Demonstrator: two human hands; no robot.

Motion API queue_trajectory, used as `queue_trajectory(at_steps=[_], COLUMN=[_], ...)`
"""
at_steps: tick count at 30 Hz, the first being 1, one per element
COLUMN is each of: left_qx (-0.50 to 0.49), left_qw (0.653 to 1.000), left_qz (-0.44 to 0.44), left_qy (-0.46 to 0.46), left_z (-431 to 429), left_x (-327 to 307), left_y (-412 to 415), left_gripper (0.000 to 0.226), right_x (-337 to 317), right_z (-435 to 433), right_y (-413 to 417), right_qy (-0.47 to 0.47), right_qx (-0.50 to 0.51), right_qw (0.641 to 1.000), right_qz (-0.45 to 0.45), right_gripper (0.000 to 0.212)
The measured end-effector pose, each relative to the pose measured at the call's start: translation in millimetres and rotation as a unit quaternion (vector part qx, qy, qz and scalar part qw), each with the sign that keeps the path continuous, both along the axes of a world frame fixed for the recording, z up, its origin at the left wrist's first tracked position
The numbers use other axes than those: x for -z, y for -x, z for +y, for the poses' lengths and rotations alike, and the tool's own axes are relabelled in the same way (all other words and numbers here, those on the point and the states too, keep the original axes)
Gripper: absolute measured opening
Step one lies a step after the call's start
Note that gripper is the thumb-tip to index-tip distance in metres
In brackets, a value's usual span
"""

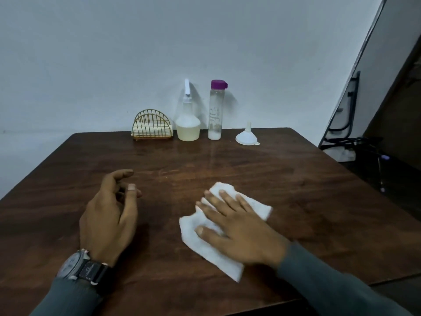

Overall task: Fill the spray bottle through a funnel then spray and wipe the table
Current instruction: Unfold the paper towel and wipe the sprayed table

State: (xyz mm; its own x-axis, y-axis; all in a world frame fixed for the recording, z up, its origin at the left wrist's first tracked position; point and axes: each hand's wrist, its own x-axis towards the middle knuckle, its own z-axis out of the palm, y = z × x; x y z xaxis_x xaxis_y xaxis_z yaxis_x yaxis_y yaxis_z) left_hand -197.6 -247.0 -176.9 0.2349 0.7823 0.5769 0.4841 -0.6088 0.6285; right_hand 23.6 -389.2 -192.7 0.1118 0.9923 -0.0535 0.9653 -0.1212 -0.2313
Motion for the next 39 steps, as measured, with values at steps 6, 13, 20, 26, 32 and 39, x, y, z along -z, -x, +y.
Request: queue_trajectory(at_steps=[6, 13, 20, 26, 32, 39], left_qx=[0.022, 0.016, -0.004, 0.007, 0.025, 0.066], left_qw=[1.0, 1.0, 0.999, 0.988, 0.988, 0.997], left_qz=[0.018, 0.011, -0.025, -0.145, -0.149, -0.038], left_qy=[0.01, -0.016, -0.043, -0.044, -0.045, 0.006], left_z=[6.3, 9.2, 7.6, 8.1, 2.9, -11.2], left_x=[7.0, 6.7, 5.0, 3.1, 3.7, 4.6], left_y=[-5.7, -10.7, -11.0, -8.2, 0.2, 10.0], left_gripper=[0.033, 0.028, 0.034, 0.053, 0.045, 0.038], right_x=[-0.8, 1.6, -3.9, -4.3, -2.2, -19.6], right_z=[-70.8, 37.8, 171.3, 160.7, 58.5, -25.0], right_y=[-77.1, -132.8, -44.6, 55.4, 70.6, 43.8], right_qy=[0.05, 0.039, 0.052, 0.003, -0.007, -0.009], right_qx=[0.124, 0.213, 0.112, -0.074, -0.16, -0.142], right_qw=[0.99, 0.975, 0.992, 0.997, 0.987, 0.987], right_qz=[-0.046, -0.04, -0.035, -0.03, 0.024, 0.069], right_gripper=[0.085, 0.074, 0.076, 0.073, 0.072, 0.067])
